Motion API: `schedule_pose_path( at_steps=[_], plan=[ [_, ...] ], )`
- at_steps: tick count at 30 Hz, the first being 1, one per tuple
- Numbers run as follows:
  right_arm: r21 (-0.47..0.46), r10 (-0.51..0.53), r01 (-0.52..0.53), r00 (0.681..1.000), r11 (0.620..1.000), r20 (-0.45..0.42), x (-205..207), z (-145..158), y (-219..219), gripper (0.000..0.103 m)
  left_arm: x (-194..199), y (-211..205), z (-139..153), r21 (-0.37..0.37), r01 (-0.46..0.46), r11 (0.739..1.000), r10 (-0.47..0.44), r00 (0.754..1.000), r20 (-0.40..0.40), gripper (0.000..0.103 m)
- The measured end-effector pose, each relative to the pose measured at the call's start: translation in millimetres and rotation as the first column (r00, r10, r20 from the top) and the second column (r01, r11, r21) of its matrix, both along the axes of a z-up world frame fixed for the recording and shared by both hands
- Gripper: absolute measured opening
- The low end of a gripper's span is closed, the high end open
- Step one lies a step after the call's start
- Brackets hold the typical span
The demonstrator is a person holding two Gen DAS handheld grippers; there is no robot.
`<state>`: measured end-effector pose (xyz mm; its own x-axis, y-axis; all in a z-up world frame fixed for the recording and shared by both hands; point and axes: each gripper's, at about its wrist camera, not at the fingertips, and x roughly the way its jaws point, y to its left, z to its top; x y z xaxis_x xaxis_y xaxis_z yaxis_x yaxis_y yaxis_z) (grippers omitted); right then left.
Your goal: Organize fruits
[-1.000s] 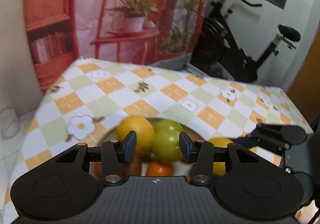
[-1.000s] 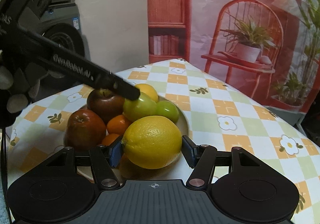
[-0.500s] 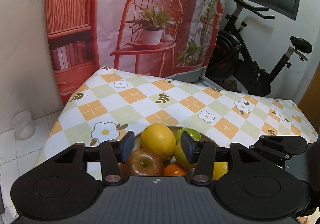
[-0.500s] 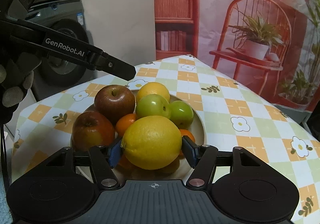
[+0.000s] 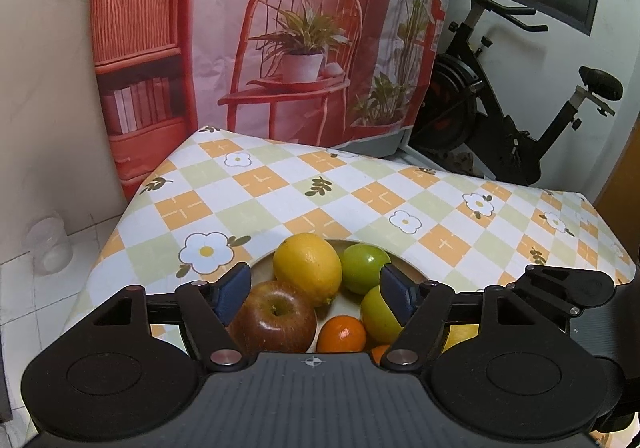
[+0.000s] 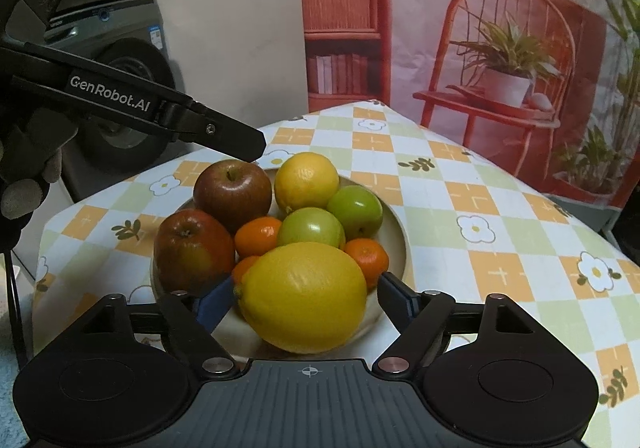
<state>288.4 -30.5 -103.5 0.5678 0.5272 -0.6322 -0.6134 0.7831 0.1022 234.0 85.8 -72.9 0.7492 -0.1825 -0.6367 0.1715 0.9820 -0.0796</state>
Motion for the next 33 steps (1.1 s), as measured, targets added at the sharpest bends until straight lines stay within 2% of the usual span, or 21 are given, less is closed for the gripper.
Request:
schedule_pose_path(
  at_steps=[11,13,15,22,26,33],
  plan=[
    [0.005,-0.020,0.020,0.999,1.000,-0.026,-12,-5,-8,0.081,-8,-3,2,0.004,0.005,1.000,-0.005,1.000,0.008,0.076],
    [0.012,-0.034,0.034,0.999,0.999,-0.029,-14,-4,-11,0.085,-11,-4,2,0.002,0.000,1.000,0.000,1.000,0.009,0.077],
    [0.030,-0.056,0.057,0.998,0.998,-0.028,-17,-2,-16,0.093,-15,-5,3,-0.004,-0.013,1.000,0.013,1.000,0.012,0.080],
    [0.108,-0.144,0.143,0.990,0.984,0.002,-36,10,-40,0.102,-39,-9,12,0.024,-0.055,0.998,0.054,0.998,0.041,0.089],
    [0.166,-0.227,0.223,0.974,0.961,0.006,-50,20,-59,0.102,-58,-9,22,-0.004,-0.083,0.997,0.084,0.994,0.064,0.090],
    [0.216,-0.405,0.385,0.912,0.898,0.060,-85,56,-100,0.102,-90,-30,47,0.005,-0.105,0.994,0.104,0.988,0.113,0.092]
  ],
)
